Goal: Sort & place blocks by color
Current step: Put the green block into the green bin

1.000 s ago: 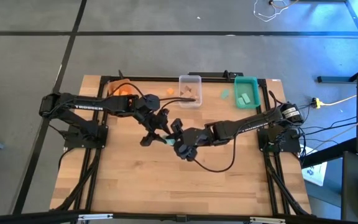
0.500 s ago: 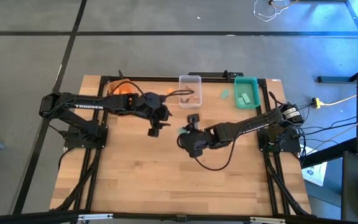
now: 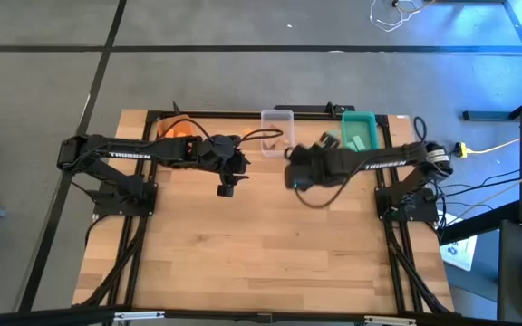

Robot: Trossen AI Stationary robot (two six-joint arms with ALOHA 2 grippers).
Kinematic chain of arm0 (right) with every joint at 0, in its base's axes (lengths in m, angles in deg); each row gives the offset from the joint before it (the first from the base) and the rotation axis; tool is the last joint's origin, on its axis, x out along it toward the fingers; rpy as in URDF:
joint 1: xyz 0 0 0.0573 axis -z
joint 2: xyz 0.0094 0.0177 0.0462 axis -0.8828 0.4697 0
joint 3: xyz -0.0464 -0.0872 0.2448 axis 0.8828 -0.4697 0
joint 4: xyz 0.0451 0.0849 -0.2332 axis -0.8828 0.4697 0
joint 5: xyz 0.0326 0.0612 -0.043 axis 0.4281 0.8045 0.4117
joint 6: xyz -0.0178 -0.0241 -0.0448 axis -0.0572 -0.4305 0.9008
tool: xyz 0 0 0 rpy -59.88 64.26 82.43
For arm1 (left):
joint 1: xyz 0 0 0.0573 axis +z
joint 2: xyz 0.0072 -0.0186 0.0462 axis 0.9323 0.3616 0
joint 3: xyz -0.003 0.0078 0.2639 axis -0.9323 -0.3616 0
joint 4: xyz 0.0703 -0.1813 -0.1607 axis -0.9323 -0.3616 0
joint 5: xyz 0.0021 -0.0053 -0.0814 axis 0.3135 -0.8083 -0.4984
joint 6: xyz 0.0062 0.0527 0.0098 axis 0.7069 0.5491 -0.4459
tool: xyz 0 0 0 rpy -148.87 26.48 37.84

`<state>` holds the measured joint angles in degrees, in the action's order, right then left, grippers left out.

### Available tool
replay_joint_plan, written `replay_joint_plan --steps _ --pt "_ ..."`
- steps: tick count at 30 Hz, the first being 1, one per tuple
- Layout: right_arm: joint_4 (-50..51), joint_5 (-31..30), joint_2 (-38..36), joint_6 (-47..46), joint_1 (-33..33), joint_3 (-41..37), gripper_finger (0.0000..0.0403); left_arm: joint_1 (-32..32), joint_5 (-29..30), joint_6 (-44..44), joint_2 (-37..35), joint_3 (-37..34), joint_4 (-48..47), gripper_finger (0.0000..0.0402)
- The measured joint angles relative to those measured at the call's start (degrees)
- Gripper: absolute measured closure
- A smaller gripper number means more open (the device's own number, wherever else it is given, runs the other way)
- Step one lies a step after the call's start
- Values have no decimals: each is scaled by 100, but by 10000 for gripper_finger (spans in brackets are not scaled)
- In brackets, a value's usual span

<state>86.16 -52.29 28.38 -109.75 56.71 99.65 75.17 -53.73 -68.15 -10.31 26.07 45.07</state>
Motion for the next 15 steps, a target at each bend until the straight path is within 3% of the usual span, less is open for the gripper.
replay_joint_plan --steps 7,15 --pt "1331 -173 -329 -706 1178 0 269 0 -2 -51 0 0 -28 211" --pt "1456 670 -441 -268 2839 -158 269 0 -47 -65 0 0 -38 211"
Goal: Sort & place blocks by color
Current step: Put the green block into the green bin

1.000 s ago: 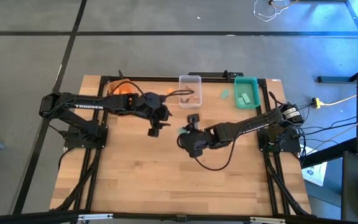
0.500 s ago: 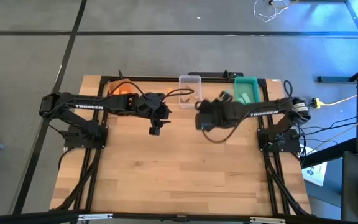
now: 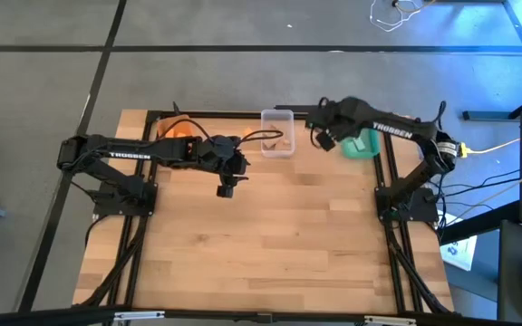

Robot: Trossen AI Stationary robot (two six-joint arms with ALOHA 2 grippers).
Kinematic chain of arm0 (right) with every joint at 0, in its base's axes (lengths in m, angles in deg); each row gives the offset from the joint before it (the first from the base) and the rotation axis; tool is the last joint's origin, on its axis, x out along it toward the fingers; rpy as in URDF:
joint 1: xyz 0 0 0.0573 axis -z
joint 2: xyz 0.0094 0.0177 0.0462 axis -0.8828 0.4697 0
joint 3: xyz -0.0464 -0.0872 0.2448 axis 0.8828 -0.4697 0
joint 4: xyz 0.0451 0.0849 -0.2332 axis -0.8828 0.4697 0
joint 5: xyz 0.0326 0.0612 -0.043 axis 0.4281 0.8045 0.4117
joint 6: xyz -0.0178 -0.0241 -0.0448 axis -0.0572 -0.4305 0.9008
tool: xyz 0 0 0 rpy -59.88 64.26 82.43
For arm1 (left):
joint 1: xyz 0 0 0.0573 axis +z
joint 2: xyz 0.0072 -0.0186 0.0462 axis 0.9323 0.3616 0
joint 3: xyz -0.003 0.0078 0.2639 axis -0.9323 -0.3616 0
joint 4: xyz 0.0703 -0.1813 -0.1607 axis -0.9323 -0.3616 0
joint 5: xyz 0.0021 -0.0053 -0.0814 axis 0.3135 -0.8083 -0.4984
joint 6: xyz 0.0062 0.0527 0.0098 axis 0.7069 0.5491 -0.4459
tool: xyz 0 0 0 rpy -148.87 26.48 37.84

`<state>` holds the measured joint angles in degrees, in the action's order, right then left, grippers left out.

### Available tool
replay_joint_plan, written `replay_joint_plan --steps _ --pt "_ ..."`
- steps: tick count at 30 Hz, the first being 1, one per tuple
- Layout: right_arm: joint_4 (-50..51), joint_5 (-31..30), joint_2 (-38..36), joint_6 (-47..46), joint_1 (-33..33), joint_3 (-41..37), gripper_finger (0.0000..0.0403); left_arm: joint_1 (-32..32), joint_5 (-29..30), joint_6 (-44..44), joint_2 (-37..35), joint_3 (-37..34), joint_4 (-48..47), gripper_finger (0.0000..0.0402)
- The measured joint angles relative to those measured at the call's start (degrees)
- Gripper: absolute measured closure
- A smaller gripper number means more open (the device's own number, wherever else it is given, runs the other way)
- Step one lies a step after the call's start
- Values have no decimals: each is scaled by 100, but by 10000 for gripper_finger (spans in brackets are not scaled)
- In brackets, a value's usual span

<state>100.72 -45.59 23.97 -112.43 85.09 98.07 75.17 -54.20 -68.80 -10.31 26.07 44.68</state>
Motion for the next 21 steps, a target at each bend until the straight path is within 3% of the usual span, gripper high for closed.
replay_joint_plan --steps 11,21 --pt "-1057 281 4 1040 1867 -986 269 0 0 -8 0 0 -2 211" --pt "-2724 702 7 1825 2900 -1911 269 0 -2 -8 0 0 -2 211"
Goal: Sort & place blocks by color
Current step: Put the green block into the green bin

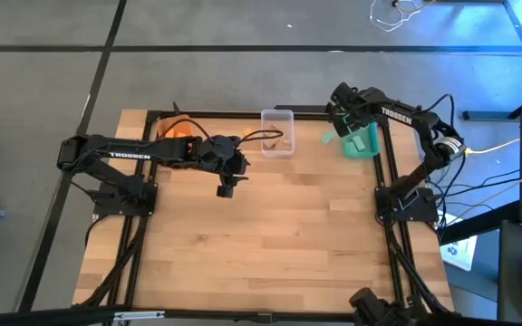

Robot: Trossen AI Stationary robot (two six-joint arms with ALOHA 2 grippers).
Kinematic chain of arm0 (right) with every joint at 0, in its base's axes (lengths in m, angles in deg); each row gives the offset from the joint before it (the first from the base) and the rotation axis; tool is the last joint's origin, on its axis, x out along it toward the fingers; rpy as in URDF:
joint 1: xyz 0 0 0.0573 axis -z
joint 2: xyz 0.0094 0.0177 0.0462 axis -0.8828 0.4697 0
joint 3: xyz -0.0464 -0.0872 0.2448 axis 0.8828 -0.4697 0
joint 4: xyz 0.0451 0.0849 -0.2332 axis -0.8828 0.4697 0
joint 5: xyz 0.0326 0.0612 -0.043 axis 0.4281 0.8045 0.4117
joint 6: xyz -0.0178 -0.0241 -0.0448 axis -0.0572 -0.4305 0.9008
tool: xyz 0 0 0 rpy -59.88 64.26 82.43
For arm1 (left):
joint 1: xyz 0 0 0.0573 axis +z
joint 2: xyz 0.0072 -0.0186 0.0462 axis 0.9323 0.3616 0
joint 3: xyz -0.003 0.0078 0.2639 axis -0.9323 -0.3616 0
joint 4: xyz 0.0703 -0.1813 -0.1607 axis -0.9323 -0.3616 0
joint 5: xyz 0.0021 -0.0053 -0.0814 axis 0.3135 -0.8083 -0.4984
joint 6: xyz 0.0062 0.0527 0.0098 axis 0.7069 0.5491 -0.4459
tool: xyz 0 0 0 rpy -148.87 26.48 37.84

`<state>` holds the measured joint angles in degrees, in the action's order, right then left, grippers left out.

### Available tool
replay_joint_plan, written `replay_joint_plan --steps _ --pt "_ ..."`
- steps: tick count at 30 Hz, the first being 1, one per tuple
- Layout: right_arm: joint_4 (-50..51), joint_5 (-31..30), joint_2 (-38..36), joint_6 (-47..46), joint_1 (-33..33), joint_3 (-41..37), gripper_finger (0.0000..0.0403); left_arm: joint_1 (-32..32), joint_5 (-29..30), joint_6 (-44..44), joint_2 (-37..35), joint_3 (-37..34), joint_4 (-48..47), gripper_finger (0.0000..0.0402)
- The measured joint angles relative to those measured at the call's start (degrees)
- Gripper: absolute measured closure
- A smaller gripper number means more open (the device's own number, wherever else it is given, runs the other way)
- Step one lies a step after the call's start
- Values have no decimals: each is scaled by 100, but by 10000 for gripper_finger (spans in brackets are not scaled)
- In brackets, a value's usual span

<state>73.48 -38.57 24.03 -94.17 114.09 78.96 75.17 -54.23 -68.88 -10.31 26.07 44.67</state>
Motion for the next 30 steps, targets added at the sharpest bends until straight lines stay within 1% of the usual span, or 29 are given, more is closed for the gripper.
replay_joint_plan --steps 3,6,7,13,15,18,20,26,28,30 --pt "-308 59 0 167 162 -204 269 0 1 0 0 0 2 211" --pt "-545 312 0 421 254 -377 269 0 2 13 0 0 2 211" --pt "-614 347 0 441 264 -432 263 0 0 17 0 0 2 211" --pt "-801 356 0 410 291 -535 181 0 1 13 0 -2 2 211" --pt "-848 358 0 420 291 -535 166 0 0 7 0 -2 2 211" --pt "-876 443 0 394 291 -488 158 0 0 -2 0 -2 2 210" --pt "-877 690 0 403 274 -401 158 0 0 0 0 -4 2 210" --pt "-888 1835 0 786 -16 22 158 0 0 0 0 -4 2 210" --pt "-895 2131 0 1419 -188 157 158 0 2 0 0 -4 2 210" --pt "-841 2150 0 2255 -383 235 158 0 0 0 0 -4 2 210"
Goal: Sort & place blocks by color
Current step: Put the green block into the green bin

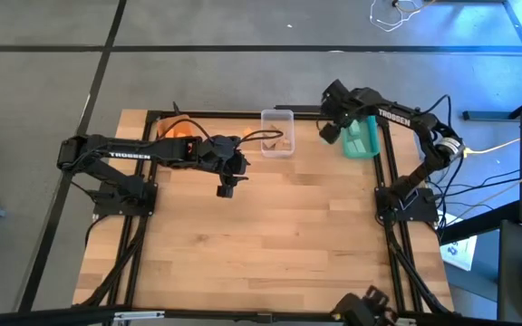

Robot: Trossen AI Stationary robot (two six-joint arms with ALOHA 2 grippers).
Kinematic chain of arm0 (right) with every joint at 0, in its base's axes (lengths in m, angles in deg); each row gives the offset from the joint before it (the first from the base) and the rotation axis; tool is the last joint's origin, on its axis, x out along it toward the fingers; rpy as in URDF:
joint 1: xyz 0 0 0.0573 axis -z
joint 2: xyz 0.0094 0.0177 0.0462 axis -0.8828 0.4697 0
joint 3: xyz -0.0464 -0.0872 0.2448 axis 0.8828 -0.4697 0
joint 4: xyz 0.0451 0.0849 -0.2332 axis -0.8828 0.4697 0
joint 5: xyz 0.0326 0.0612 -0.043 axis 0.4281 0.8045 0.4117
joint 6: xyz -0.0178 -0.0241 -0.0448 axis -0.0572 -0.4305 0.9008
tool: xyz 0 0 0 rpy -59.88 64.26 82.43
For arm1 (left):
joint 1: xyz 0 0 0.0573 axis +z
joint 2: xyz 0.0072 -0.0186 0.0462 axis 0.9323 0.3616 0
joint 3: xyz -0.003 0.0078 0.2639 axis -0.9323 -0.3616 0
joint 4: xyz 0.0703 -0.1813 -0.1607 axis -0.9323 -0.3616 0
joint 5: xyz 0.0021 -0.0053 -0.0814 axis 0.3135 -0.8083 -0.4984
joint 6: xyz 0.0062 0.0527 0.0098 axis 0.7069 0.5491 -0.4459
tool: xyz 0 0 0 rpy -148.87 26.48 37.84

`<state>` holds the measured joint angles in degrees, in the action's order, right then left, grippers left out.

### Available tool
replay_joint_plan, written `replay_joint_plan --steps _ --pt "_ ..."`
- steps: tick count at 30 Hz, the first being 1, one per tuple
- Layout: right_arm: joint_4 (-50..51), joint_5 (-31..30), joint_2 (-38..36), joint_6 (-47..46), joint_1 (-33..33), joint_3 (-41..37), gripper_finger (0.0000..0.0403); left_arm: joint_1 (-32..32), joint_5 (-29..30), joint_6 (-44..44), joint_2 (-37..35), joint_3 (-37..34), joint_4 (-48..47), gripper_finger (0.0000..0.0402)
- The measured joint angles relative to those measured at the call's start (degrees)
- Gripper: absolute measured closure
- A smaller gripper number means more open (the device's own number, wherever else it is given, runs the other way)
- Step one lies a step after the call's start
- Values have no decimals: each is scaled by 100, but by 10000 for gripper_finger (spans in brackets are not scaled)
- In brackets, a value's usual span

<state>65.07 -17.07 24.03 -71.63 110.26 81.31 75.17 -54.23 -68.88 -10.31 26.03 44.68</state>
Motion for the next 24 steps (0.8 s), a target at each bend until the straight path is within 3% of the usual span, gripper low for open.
replay_joint_plan --steps 13,24 --pt "9 -128 401 3845 -576 8 157 0 1 -21 0 0 1 210" --pt "-101 -979 1102 5171 -609 8 157 0 2 -26 0 0 1 210"
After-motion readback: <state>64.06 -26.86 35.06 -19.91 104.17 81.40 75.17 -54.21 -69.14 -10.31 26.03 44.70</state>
